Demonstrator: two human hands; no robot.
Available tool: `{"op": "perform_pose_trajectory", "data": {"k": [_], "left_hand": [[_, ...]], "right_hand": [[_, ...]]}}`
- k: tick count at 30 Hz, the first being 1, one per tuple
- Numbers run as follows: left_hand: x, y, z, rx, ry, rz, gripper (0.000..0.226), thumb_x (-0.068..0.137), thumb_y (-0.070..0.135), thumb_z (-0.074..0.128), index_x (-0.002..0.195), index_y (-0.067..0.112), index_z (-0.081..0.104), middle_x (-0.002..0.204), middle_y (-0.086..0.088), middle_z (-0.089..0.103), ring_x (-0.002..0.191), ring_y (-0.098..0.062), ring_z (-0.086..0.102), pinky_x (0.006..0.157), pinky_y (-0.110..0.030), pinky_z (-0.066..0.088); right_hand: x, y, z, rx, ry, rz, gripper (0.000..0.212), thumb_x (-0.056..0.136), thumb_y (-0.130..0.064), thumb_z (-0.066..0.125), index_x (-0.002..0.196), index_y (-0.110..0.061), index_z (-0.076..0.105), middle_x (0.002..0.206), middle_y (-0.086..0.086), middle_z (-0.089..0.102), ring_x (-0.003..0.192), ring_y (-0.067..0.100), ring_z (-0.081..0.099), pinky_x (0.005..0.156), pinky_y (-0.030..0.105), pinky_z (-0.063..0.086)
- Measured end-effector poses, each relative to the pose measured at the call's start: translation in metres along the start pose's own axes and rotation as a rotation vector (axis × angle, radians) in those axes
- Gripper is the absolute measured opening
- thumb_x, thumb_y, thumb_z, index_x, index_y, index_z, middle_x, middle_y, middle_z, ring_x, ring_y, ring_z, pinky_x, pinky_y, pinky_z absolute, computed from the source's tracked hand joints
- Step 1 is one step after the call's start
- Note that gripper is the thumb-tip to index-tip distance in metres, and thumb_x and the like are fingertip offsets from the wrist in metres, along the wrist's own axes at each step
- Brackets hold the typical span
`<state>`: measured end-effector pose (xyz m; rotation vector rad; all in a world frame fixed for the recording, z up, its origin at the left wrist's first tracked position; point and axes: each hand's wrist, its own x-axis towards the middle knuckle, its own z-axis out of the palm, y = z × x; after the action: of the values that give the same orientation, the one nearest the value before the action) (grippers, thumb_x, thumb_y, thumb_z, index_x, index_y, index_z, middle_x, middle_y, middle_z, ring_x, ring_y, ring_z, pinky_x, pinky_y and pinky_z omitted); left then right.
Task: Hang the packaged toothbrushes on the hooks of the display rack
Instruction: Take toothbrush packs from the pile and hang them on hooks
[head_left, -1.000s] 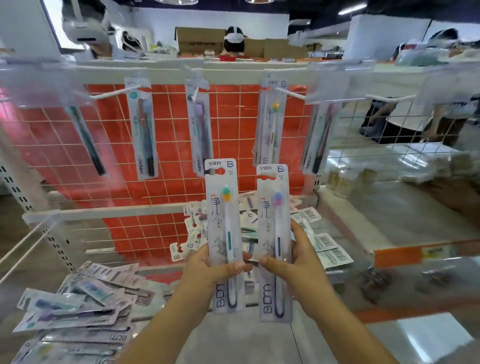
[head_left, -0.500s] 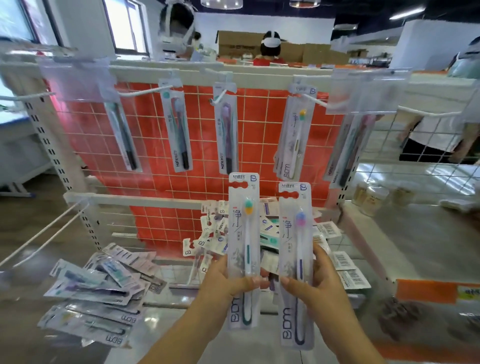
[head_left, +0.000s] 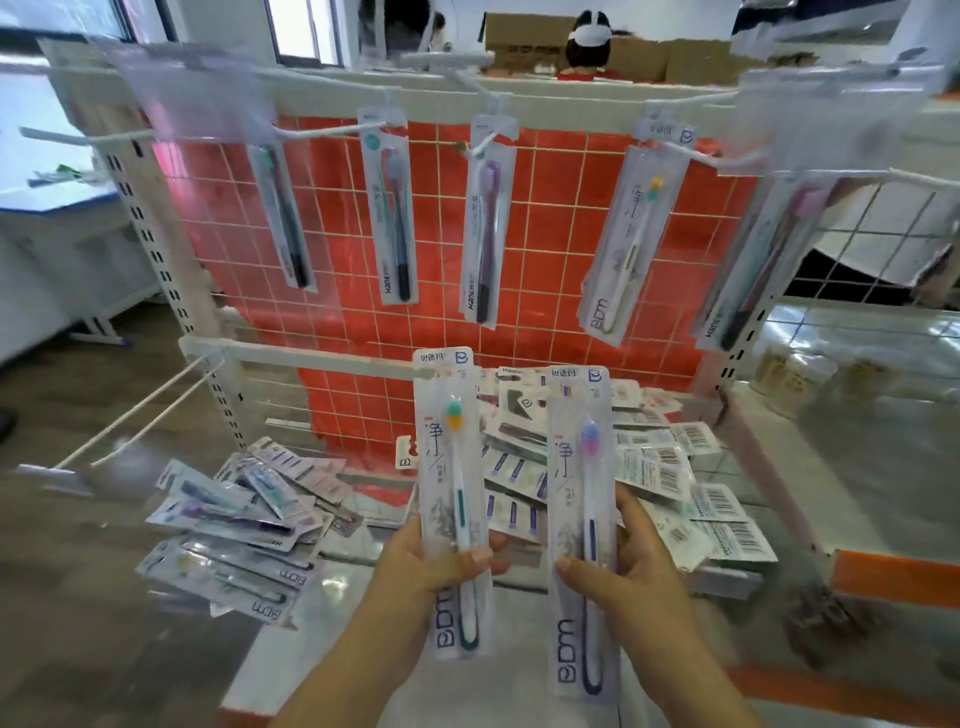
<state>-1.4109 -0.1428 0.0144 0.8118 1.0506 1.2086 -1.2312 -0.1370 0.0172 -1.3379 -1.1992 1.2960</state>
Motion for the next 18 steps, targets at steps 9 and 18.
{"op": "perform_pose_trajectory", "data": {"k": [9,18], "left_hand": [[-0.006,0.019,-0.032,-0.002,-0.062,0.022,0.045,0.058,-0.003,0.077,0.1,0.002,0.061,0.084,-0.016,0.071,0.075,-0.028,0.069,0.063,-0.032,0.056],[-0.015,0.038,-0.072,-0.087,-0.07,0.04,0.037,0.071,-0.008,0.061,0.106,0.002,0.059,0.078,-0.011,0.072,0.07,-0.024,0.07,0.061,-0.03,0.056]], "right_hand": [[-0.015,-0.008,0.031,0.008,0.087,0.02,0.073,0.074,0.006,0.071,0.13,-0.032,0.044,0.106,0.002,0.069,0.095,0.022,0.067,0.088,0.048,0.052],[-0.033,-0.031,0.079,0.038,0.118,-0.003,0.072,0.073,0.009,0.07,0.132,-0.024,0.045,0.102,0.004,0.068,0.09,0.024,0.067,0.077,0.041,0.054]]}}
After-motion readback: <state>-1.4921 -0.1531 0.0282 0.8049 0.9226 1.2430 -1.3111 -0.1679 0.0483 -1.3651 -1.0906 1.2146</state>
